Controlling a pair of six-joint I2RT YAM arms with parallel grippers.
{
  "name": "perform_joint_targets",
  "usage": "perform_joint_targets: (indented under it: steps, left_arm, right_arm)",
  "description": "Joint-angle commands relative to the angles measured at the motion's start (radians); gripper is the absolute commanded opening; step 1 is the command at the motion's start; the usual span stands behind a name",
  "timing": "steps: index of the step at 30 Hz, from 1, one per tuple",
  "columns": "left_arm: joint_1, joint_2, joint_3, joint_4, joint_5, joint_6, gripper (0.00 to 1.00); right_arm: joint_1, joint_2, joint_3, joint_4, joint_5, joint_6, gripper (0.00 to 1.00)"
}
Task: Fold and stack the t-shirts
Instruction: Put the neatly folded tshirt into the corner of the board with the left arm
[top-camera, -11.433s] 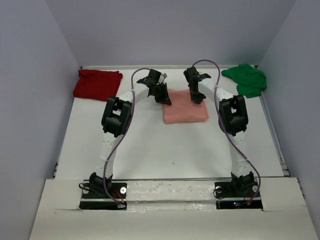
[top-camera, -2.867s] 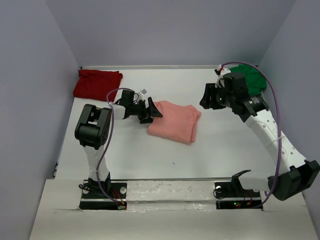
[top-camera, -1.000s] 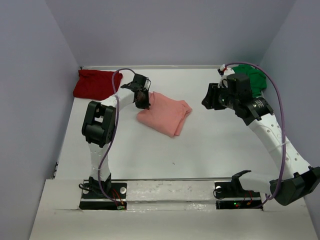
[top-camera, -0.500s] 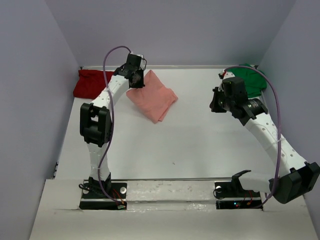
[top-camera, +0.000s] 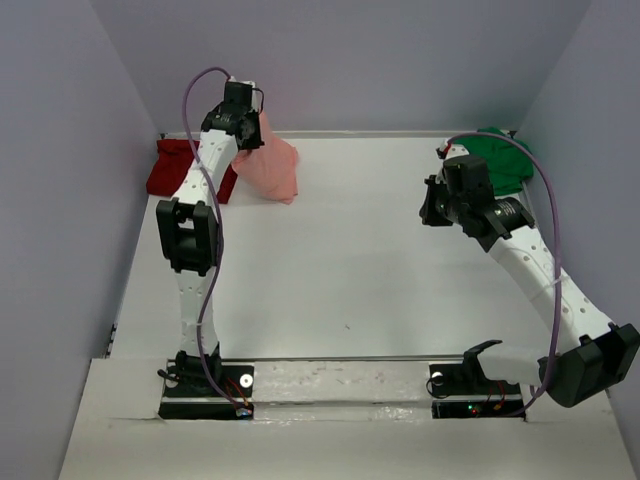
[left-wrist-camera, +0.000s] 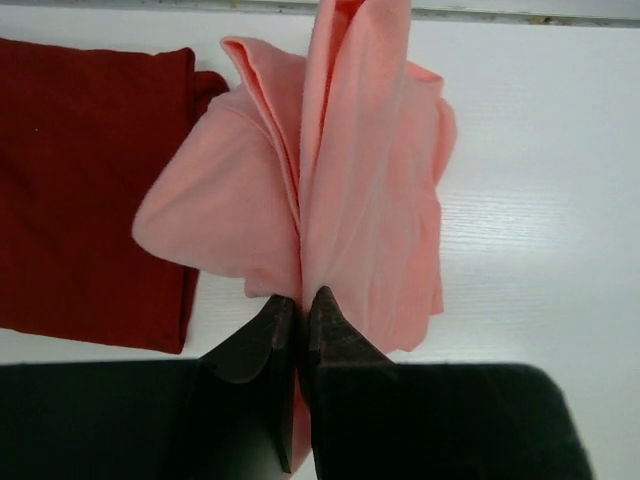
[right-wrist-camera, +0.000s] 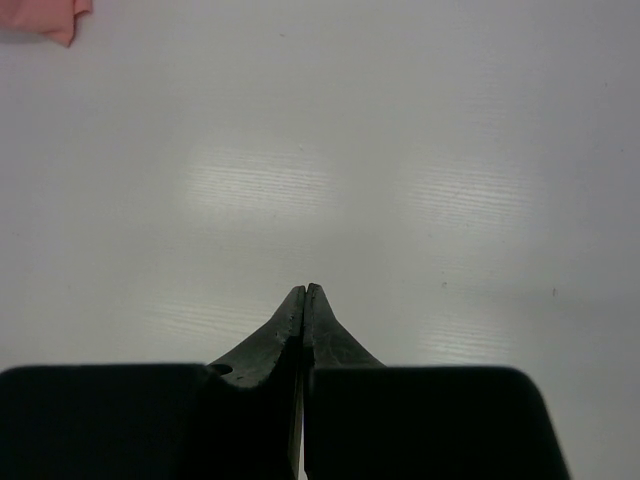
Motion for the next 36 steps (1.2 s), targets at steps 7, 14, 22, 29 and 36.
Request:
perform_joint_targets:
  steps: [7, 14, 22, 29, 36]
  left_arm:
    - [0.103, 0.06, 0.076, -0.005, 0.039, 0.026, 0.0]
    - [0.147, 0.071, 0.143, -0.01, 0.093, 0.031, 0.0]
    - [0.186, 0.025, 0.146, 0.03, 0.095, 0.034, 0.0]
    - [0.279, 0.036, 0.168, 0.027, 0.114, 0.026, 0.0]
    - [0.339, 0.034, 0.2, 0.038, 0.151, 0.019, 0.0]
  right_arm:
    - [0.007, -0.014, 0.006, 0.014, 0.005, -0.011, 0.0]
    - [0.007, 0.012, 0.006, 0.019, -0.003, -0.011, 0.0]
    - [0.007, 0.036, 0.005, 0.024, -0.029, -0.008, 0.0]
    - [0.016, 0.048, -0.006, 0.022, -0.032, -0.011, 0.0]
    - [0.026, 0.079, -0.013, 0.022, -0.043, -0.009, 0.0]
